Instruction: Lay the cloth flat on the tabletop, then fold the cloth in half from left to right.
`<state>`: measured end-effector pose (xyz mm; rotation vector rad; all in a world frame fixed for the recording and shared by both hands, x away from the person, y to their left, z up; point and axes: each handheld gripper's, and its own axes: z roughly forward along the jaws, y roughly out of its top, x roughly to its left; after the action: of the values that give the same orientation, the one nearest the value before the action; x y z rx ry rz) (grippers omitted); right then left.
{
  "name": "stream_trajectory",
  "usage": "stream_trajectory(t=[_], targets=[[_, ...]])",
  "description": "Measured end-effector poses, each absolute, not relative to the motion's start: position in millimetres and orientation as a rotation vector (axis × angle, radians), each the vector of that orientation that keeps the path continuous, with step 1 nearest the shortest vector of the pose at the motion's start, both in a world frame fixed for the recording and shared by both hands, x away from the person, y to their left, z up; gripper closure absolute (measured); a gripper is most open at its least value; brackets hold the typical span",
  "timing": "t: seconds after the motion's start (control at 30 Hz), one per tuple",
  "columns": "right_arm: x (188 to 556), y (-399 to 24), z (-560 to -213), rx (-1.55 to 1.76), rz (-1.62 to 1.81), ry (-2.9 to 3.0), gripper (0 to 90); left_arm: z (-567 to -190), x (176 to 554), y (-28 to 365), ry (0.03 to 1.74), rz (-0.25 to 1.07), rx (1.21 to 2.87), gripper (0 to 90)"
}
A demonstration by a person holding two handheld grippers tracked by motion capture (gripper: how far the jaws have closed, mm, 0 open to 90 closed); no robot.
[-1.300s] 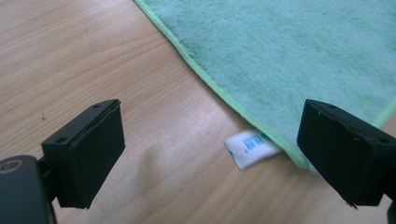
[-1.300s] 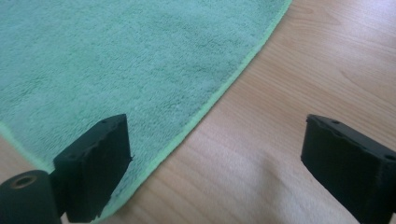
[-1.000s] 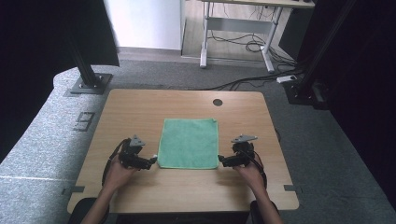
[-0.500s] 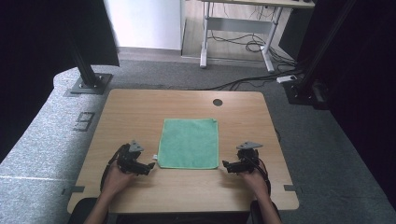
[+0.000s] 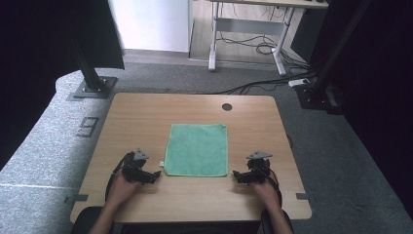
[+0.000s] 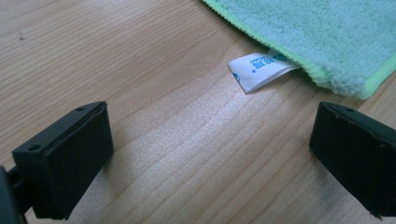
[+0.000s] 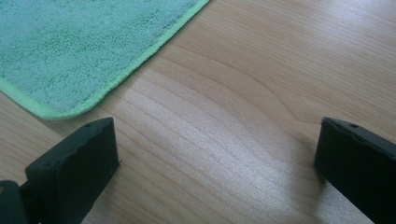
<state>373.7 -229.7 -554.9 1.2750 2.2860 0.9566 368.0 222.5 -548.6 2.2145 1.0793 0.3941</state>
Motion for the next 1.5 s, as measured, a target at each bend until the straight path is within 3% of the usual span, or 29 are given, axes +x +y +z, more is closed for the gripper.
stream_trajectory(t=[0.77, 1.03, 1.23, 1.5], targets=[[372.4, -228.8, -556.6, 1.266, 0.963, 2.269, 0.0, -546.2, 372.8, 222.9, 1.091, 0.383, 2.234, 0.0], [371.5, -222.4, -551.6, 1.272, 0.973, 2.278, 0.0, -531.0, 388.7, 224.6, 1.112, 0.427, 2.16, 0.0], [370.9, -210.9, -542.7, 1.244, 0.981, 2.281, 0.0, -523.1, 406.6, 212.4, 1.093, 0.424, 2.109, 0.0], [373.3, -200.1, -539.6, 1.252, 0.999, 2.279, 0.0, -539.1, 417.9, 190.5, 1.072, 0.435, 2.197, 0.0]])
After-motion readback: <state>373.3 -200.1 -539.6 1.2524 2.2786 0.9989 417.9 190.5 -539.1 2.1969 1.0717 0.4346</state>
